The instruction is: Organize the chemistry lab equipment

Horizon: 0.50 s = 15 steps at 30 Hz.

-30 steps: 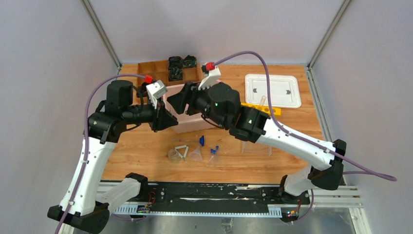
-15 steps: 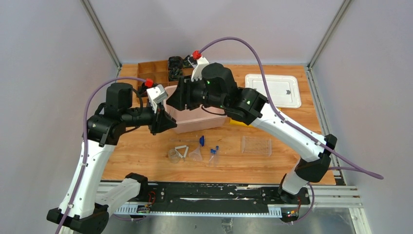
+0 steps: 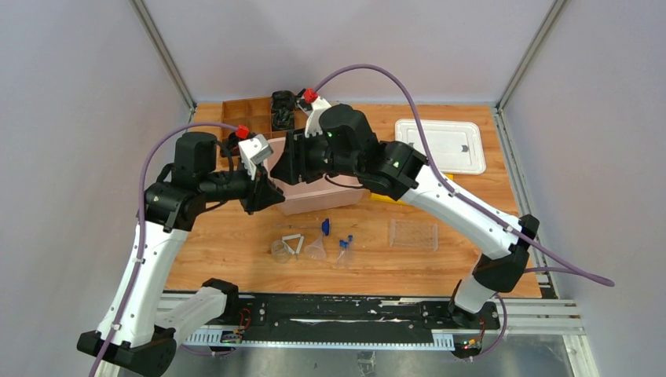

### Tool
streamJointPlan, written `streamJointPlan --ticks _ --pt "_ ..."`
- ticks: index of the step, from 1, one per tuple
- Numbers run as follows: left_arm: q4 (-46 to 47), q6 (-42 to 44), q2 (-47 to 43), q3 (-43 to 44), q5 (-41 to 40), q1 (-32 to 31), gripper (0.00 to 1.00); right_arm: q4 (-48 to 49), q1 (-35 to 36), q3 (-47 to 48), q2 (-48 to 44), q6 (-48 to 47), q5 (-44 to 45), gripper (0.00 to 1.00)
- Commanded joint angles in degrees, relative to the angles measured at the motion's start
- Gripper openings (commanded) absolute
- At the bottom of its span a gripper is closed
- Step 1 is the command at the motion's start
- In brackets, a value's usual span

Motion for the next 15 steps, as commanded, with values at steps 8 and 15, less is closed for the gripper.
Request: streamJointPlan --ticks 8,15 --pt "1.32 1.63 -1.52 -2.11 1.43 -0.2 0.03 -1.42 -0.59 1.93 1.62 -2.32 0.32 0.11" --pt "1.32 -0.24 -1.39 -2.98 -5.43 -0.2 1.0 -2.98 -3.2 -8.09 -7.71 -8.02 12.11 0.0"
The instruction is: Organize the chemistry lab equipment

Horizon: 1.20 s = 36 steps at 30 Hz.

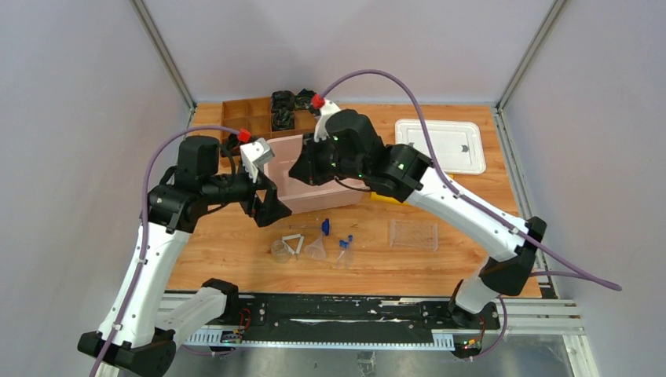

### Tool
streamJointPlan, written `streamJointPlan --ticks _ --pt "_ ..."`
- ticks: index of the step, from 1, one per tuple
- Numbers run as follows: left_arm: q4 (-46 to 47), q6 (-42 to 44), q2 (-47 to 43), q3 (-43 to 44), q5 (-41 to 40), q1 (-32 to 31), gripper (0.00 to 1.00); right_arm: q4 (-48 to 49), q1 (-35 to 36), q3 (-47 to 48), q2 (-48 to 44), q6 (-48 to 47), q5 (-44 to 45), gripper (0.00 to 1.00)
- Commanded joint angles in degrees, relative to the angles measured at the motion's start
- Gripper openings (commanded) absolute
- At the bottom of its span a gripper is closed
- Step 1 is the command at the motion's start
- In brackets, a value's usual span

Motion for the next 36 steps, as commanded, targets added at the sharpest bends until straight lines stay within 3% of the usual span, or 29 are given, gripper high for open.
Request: streamJointPlan --ticks 1,7,11,15,30,36 --pt "0.77 -1.04 -0.67 -0.64 -6.06 -0.2 1.0 -2.16 -2.33 -8.64 -9.9 -7.02 13.74 0.0" --pt "0.01 -1.16 -0.26 -1.15 -12.07 -0.18 1.0 0.19 -4.6 -32.5 -24.3 -14.67 34.6 0.0" --pt "-0.46 -1.6 0.18 -1.42 -12.68 -0.2 1.0 8.7 -6.18 -49.1 -33.1 -16.46 37.69 0.0" --pt "-0.6 -1.38 -0.25 -1.68 -12.8 -0.2 1.0 15.87 -7.99 -59.14 -37.09 -16.09 39.07 0.0" --pt "-0.9 -1.02 -0.68 -1.51 -12.42 -0.21 1.0 29.95 -11.64 -74.08 -32.6 -12.26 39.12 0.0" --pt "-0.9 -0.99 -0.63 -1.41 -12.35 -0.2 1.0 30.86 -11.75 -76.57 -31.25 -10.4 40.18 0.0"
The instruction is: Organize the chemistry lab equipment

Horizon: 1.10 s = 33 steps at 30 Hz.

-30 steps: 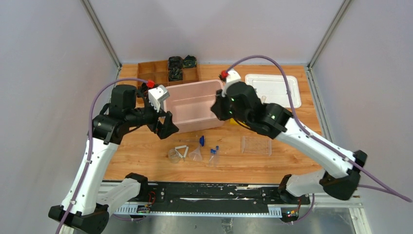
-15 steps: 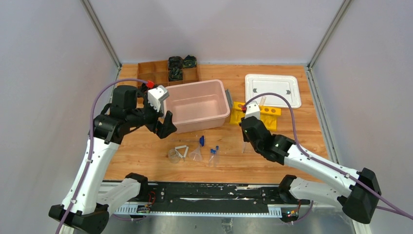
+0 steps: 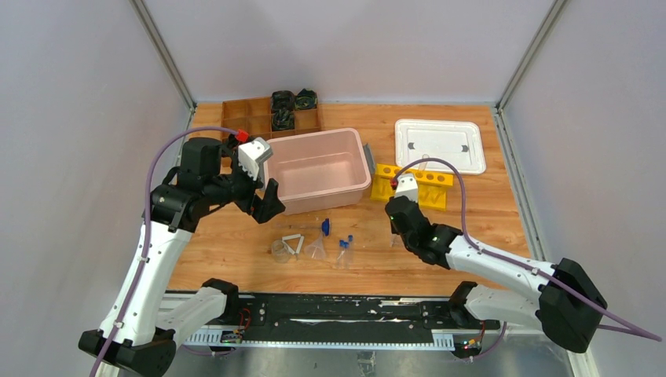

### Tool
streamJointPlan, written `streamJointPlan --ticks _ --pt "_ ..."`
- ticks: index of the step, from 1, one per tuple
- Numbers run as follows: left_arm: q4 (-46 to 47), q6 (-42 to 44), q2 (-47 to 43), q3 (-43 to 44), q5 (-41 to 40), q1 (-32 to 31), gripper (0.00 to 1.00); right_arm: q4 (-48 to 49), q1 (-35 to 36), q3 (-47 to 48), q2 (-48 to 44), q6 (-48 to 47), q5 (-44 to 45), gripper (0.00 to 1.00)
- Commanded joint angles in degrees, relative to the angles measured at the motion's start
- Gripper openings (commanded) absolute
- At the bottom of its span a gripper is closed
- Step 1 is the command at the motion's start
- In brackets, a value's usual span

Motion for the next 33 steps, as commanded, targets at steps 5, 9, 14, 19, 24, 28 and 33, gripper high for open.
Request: streamJointPlan --ticks 5,9,14,19,24,28,33 --pt "-0.02 0.47 -0.65 0.03 0.16 -0.2 1.0 5.41 -1.05 -3.56 -0.15 4.1 3.13 0.0" --pt "-0.02 0.49 -0.43 0.12 0.12 -0.2 1.0 6.08 -1.14 -5.18 -0.71 5.13 3.58 0.0" --pt "-0.02 1.09 -0.86 0.16 0.69 -0.2 1.0 6.46 -1.12 -7.56 -1.54 7.5 4.99 0.0" --pt "-0.02 1.19 -1.06 0.39 0.61 -0.2 1.0 7.94 -1.14 -9.28 -1.74 8.86 4.73 0.0" --pt "-0.02 1.05 -1.04 0.65 0.87 -0.2 1.0 10.24 -1.14 -10.35 -0.9 10.27 4.66 0.0" --pt "-0.02 1.1 -1.05 0.6 0.95 -0.2 1.0 13.29 -1.14 -10.67 1.21 12.5 4.64 0.0" --pt "-0.02 1.27 -1.17 0.3 0.97 -0.2 1.0 17.92 -1.14 -8.82 4.37 13.68 5.56 0.0"
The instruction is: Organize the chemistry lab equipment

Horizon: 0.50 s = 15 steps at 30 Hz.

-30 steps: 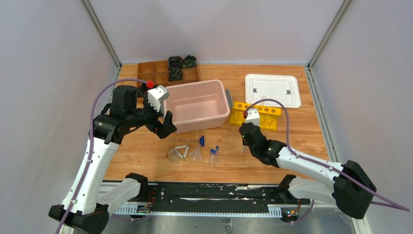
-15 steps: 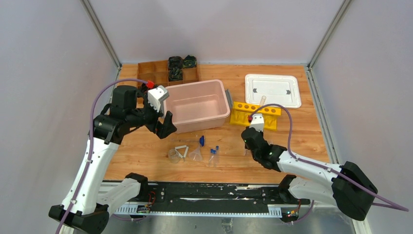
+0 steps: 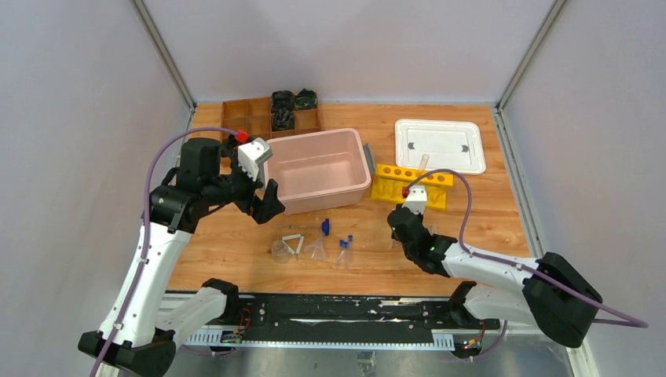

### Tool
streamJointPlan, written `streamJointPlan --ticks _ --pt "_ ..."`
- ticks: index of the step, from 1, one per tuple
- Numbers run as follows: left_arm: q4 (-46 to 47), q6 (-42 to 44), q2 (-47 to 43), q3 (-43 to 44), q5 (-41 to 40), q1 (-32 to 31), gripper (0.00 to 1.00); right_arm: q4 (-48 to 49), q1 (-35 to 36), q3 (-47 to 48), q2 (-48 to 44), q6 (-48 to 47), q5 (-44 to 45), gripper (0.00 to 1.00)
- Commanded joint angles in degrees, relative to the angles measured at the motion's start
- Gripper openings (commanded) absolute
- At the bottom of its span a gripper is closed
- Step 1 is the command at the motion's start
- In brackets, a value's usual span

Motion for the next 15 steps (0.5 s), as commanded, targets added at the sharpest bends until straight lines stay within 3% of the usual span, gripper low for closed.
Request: streamJointPlan --ticks 1,6,11,15 --pt "0.0 0.91 -0.83 0.3 0.72 -0.2 1.0 6.48 -0.68 2.03 3.07 2.15 2.82 0.0" --pt "0.0 1.57 -1.24 0.36 0.56 -0.2 1.0 9.55 -0.68 5.0 7.23 0.22 3.52 0.0" --pt "0.0 3.34 -2.62 -0.07 1.6 -0.2 1.0 6.65 -0.68 4.66 7.7 2.89 2.47 0.01" --pt "0.0 4.03 -2.92 -0.28 3.14 -0.2 1.0 3.11 -0.65 4.42 6.11 3.92 1.92 0.23"
